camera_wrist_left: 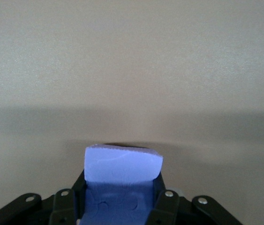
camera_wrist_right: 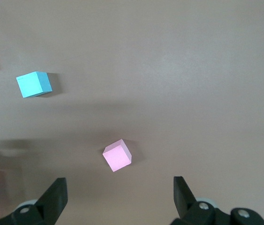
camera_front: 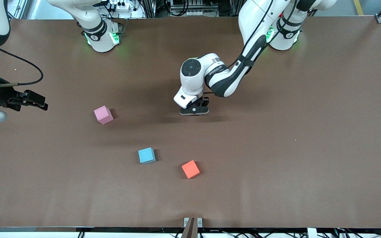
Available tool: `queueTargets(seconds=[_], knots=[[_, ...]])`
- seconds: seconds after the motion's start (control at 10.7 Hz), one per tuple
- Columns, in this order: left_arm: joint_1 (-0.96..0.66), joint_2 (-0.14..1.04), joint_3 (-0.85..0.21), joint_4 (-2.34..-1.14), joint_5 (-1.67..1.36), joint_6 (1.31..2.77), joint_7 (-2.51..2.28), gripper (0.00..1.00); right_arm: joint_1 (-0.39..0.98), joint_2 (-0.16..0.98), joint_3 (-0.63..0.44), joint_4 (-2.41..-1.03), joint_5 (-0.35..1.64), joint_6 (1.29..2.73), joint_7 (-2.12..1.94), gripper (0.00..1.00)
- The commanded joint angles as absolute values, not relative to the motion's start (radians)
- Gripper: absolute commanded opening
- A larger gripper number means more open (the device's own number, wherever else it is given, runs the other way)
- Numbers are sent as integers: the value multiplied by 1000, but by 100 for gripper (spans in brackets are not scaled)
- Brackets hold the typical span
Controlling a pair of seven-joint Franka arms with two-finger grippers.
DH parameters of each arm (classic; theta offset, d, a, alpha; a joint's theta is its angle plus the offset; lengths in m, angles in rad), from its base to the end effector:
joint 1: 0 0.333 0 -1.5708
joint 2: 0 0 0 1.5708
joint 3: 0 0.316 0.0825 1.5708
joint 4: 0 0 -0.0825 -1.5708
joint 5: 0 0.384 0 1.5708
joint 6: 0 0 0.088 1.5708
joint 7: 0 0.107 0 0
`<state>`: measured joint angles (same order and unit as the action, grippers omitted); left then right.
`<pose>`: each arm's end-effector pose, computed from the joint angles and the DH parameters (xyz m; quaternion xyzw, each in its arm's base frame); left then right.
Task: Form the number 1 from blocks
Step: 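Carry the purple cube to the column end and lower it with the left gripper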
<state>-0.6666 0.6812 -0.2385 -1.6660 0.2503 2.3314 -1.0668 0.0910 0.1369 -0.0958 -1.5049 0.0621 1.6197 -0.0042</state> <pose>0.4394 -0.5233 0.2185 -0.9996 -0.0207 -0.0164 0.0047 0.5992 0.0073 0.5814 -0.9996 0.0018 0.0106 0.0245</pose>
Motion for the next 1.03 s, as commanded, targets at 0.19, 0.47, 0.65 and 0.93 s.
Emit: queueTargets(seconds=[0.19,0.47,0.65,0.93], knots=[[-655,655,-250,-1694,268,2344,-1106,51,81,121,-83,-1522,72,1621,-17,100],[-655,653,-252,-1674,268,2359,-1143,100,66,127,-68,-1513,68,1623,-18,100],[-655,646,-252,-1671,268,2359,-1144,100,16,133,-16,-1503,61,1621,-18,100],[-631,553,-249,-1672,273,2344,-1129,100,26,133,-17,-1505,57,1623,-14,100]])
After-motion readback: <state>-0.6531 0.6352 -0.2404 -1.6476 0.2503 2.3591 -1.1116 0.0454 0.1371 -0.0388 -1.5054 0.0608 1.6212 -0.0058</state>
